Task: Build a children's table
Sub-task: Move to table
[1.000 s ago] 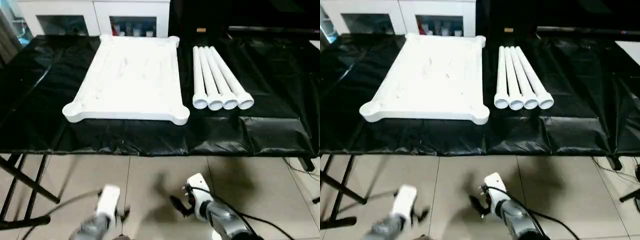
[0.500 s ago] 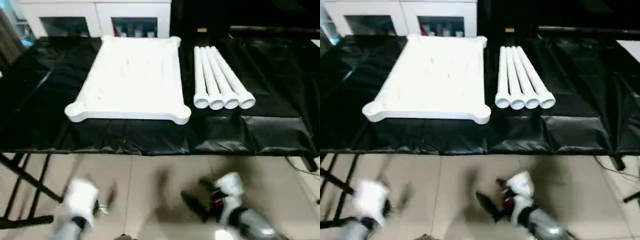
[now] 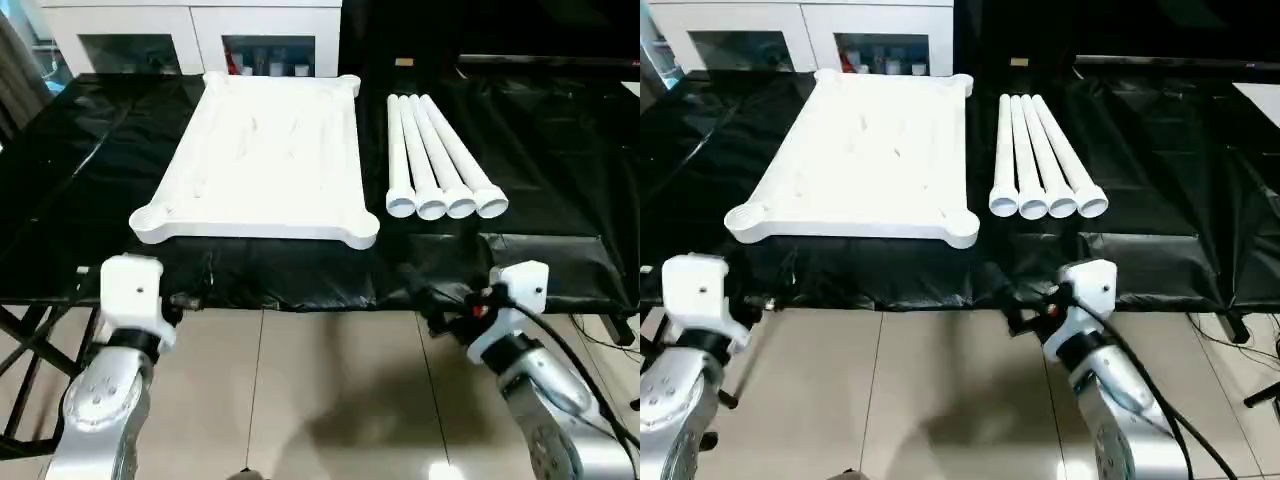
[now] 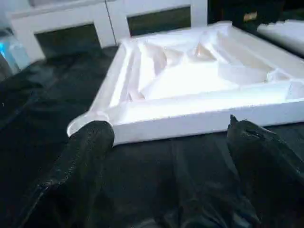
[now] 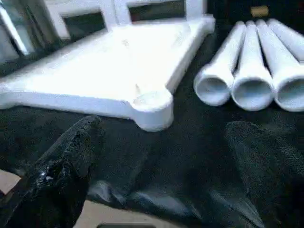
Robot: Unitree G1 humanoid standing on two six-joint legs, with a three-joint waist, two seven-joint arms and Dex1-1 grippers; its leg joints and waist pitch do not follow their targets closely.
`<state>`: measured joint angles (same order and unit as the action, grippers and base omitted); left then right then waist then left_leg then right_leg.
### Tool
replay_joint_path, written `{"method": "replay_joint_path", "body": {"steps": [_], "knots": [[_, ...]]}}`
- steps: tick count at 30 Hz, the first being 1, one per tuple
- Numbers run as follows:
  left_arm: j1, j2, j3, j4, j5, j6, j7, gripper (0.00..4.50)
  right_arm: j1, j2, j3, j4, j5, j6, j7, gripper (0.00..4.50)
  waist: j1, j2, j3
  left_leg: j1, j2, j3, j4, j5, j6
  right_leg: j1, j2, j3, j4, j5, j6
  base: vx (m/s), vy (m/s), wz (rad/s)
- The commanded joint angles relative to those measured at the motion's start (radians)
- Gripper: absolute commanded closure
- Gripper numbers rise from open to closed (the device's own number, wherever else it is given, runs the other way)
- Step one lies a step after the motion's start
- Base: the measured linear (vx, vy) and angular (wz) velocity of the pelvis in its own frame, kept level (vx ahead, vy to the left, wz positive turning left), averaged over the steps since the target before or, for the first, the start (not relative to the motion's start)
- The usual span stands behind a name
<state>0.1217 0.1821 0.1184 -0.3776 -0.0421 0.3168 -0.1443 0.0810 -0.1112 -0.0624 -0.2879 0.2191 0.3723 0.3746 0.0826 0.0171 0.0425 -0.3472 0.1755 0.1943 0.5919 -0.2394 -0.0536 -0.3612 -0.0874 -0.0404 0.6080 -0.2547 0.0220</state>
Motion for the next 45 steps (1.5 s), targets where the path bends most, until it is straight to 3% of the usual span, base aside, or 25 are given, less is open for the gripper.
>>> {"method": "replay_joint_path", "body": {"steps": [1,3,4,8,10,11,13,14,16,17,20,22,24,25,28,30,31,32,34,37,38,39,42,43,45], "knots": [[-0.005,-0.002,-0.015,0.01,0.027,0.011,0.015,0.2,-0.013,0.007,0.03,0.028,-0.033,-0.009,-0.016,0.0,-0.001,-0.002,-0.033,0.029,0.033,-0.015,-0.099,-0.369,0.052,0.047,-0.029,0.023,-0.103,-0.296,-0.176,0.0,0.0,0.0],[-0.032,0.003,-0.036,0.025,0.047,0.028,0.018,0.2,-0.036,0.026,0.067,0.045,-0.065,-0.016,-0.024,0.0,0.001,-0.007,-0.024,0.038,0.029,-0.013,-0.104,-0.391,0.075,0.06,-0.032,0.023,-0.125,-0.424,-0.169,0.0,0.0,0.0],[-0.047,0.0,-0.043,0.03,0.045,0.038,0.02,0.2,-0.05,0.034,0.072,0.048,-0.052,-0.006,-0.022,0.0,0.017,-0.018,-0.022,-0.056,0.0,-0.037,-0.095,-0.279,0.168,0.136,-0.074,-0.014,-0.153,-0.546,-0.074,0.0,0.0,0.0],[-0.088,-0.017,-0.08,0.056,0.057,0.047,0.035,0.2,-0.092,0.012,0.105,0.087,-0.064,-0.022,-0.005,0.0,0.008,0.034,-0.042,0.001,-0.027,-0.084,-0.069,0.0,0.313,0.175,-0.02,-0.119,-0.166,-0.284,-0.095,0.101,0.014,0.57],[-0.098,-0.035,-0.089,0.069,0.037,0.048,0.027,0.2,-0.104,-0.001,0.104,0.09,-0.064,-0.039,0.002,0.0,-0.019,0.043,-0.051,0.082,-0.036,-0.151,-0.061,0.106,0.435,0.134,0.054,-0.13,-0.112,-0.152,-0.071,0.204,0.023,0.77],[-0.1,-0.049,-0.098,0.077,0.037,0.045,0.031,0.2,-0.104,-0.01,0.096,0.094,-0.062,-0.049,0.009,0.0,-0.043,0.072,-0.055,0.191,0.006,-0.265,-0.049,0.138,0.607,0.017,0.078,-0.112,0.004,-0.227,-0.037,0.221,-0.04,0.67],[-0.102,-0.059,-0.108,0.099,0.044,0.041,0.031,0.2,-0.098,-0.014,0.088,0.098,-0.07,-0.065,0.007,0.0,-0.047,0.063,-0.05,0.2,0.068,-0.369,-0.044,0.33,0.744,-0.069,0.03,-0.03,0.116,-0.276,0.022,0.202,-0.059,0.61],[-0.105,-0.051,-0.114,0.107,0.053,0.033,0.025,0.2,-0.093,-0.009,0.083,0.093,-0.073,-0.063,-0.006,0.0,-0.062,0.025,-0.039,0.119,0.0,-0.365,-0.064,0.233,0.587,-0.06,0.0,0.072,0.093,-0.098,0.026,0.122,-0.066,0.53],[-0.122,-0.058,-0.116,0.119,0.046,0.036,0.025,0.2,-0.085,0.006,0.055,0.077,-0.048,-0.041,-0.023,0.0,-0.051,-0.008,-0.025,0.127,-0.065,-0.217,-0.042,0.006,0.373,-0.023,-0.01,0.11,-0.018,0.01,-0.018,0.081,-0.076,0.52],[-0.136,-0.059,-0.111,0.136,0.039,0.034,0.028,0.2,-0.074,0.01,0.049,0.072,-0.047,-0.048,-0.039,0.0,0.0,-0.035,0.006,0.023,-0.169,-0.124,0.112,-0.167,0.297,0.093,-0.079,0.253,-0.157,-0.365,0.008,0.076,-0.068,0.42],[-0.162,-0.053,-0.116,0.164,0.042,0.026,0.024,0.2,-0.027,0.021,0.033,0.042,-0.057,-0.051,-0.091,0.0,0.001,-0.011,-0.01,-0.033,-0.138,-0.138,0.155,-0.06,0.159,0.171,-0.049,0.273,-0.111,-0.437,-0.092,0.141,-0.059,0.28],[-0.167,-0.051,-0.108,0.175,0.036,0.023,0.017,0.2,-0.01,0.036,0.028,0.019,-0.053,-0.04,-0.111,0.0,0.007,0.03,-0.021,0.006,-0.121,-0.128,0.132,-0.059,0.053,0.155,0.021,0.334,-0.142,-0.352,-0.188,0.169,-0.028,0.15],[-0.18,-0.047,-0.11,0.206,0.043,0.01,0.01,0.2,0.03,0.047,0.023,-0.027,-0.049,-0.042,-0.128,0.0,0.022,0.096,-0.018,0.09,-0.029,-0.164,-0.051,-0.028,-0.029,0.111,0.154,0.254,-0.086,-0.249,0.032,0.198,0.069,-0.29],[-0.19,-0.049,-0.127,0.218,0.051,0.011,0.006,0.2,0.056,0.043,0.013,-0.055,-0.053,-0.037,-0.133,0.0,-0.033,0.112,-0.037,0.196,0.16,-0.272,-0.124,-0.166,0.039,-0.047,0.088,0.111,0.119,-0.297,0.081,0.22,0.1,-0.64],[-0.2,-0.05,-0.164,0.245,0.045,-0.028,-0.022,0.2,0.152,0.049,0.026,-0.148,-0.086,-0.033,-0.174,0.0,-0.045,0.104,-0.057,0.178,0.074,-0.109,-0.058,0.336,0.088,-0.123,0.012,-0.015,0.135,0.109,0.054,0.215,0.083,-0.54],[-0.193,-0.052,-0.179,0.246,0.055,-0.04,-0.015,0.2,0.162,0.047,0.021,-0.155,-0.078,-0.03,-0.177,0.0,-0.058,0.039,-0.064,0.146,-0.087,0.004,0.025,0.435,0.133,-0.105,-0.021,0.005,-0.005,0.502,-0.009,0.14,0.091,-0.62],[-0.19,-0.058,-0.182,0.248,0.074,-0.042,0.011,0.2,0.161,0.047,0.015,-0.16,-0.078,-0.026,-0.182,0.0,-0.005,0.001,-0.113,-0.024,-0.16,-0.045,0.182,0.024,0.132,0.089,-0.205,0.268,-0.029,0.795,-0.139,0.063,0.084,-0.53],[-0.189,-0.063,-0.184,0.25,0.088,-0.045,0.028,0.2,0.161,0.047,0.012,-0.166,-0.079,-0.021,-0.188,0.0,0.002,-0.018,-0.096,-0.058,-0.117,-0.092,0.217,-0.072,0.099,0.08,-0.239,0.304,-0.045,1.055,-0.236,0.088,0.131,-0.35],[-0.187,-0.072,-0.189,0.263,0.096,-0.043,0.041,0.2,0.144,0.037,0.005,-0.174,-0.091,-0.013,-0.193,0.0,-0.005,-0.016,-0.096,-0.093,-0.125,-0.143,0.226,-0.059,-0.014,0.055,-0.119,0.255,0.01,1.49,-0.296,0.029,0.106,-0.43],[-0.187,-0.101,-0.184,0.291,0.093,-0.052,0.065,0.2,0.087,0.009,-0.016,-0.169,-0.093,0.011,-0.195,0.0,-0.06,0.066,-0.046,-0.012,-0.108,-0.161,0.016,0.022,-0.132,-0.036,0.114,0.127,-0.116,0.418,-0.144,-0.18,0.022,-0.75],[-0.186,-0.117,-0.178,0.296,0.093,-0.054,0.083,0.2,0.051,-0.017,-0.025,-0.156,-0.088,0.027,-0.188,0.0,-0.105,0.119,-0.015,-0.054,0.122,-0.259,-0.158,-0.02,-0.082,-0.058,0.097,0.045,0.045,-0.067,-0.022,-0.068,0.039,-0.45],[-0.185,-0.124,-0.174,0.295,0.091,-0.052,0.092,0.2,0.033,-0.032,-0.026,-0.148,-0.088,0.032,-0.183,0.0,-0.094,0.113,-0.029,-0.031,0.166,-0.291,-0.127,-0.164,0.039,-0.045,0.038,0.031,0.113,-0.163,0.0,-0.068,0.039,-0.45],[-0.159,-0.139,-0.174,0.269,0.106,-0.046,0.132,0.2,-0.064,-0.095,-0.026,-0.089,-0.047,0.055,-0.1,0.0,-0.131,0.021,-0.058,0.009,0.107,-0.259,-0.075,-0.012,0.332,-0.019,-0.018,0.044,0.042,-0.026,-0.113,-0.054,-0.047,0.19],[-0.157,-0.14,-0.174,0.267,0.107,-0.046,0.135,0.2,-0.072,-0.1,-0.026,-0.084,-0.043,0.056,-0.094,0.0,-0.11,0.007,-0.06,-0.092,-0.006,-0.182,-0.002,0.092,0.296,0.063,-0.082,0.08,-0.045,0.1,-0.157,-0.136,-0.096,-0.32],[-0.14,-0.142,-0.171,0.253,0.109,-0.044,0.145,0.2,-0.113,-0.121,-0.024,-0.049,-0.03,0.075,-0.059,0.0,-0.055,-0.023,-0.059,-0.065,-0.036,-0.125,0.019,0.014,0.12,0.037,-0.094,0.098,-0.081,-0.082,0.015,-0.162,-0.11,-0.19]]}}
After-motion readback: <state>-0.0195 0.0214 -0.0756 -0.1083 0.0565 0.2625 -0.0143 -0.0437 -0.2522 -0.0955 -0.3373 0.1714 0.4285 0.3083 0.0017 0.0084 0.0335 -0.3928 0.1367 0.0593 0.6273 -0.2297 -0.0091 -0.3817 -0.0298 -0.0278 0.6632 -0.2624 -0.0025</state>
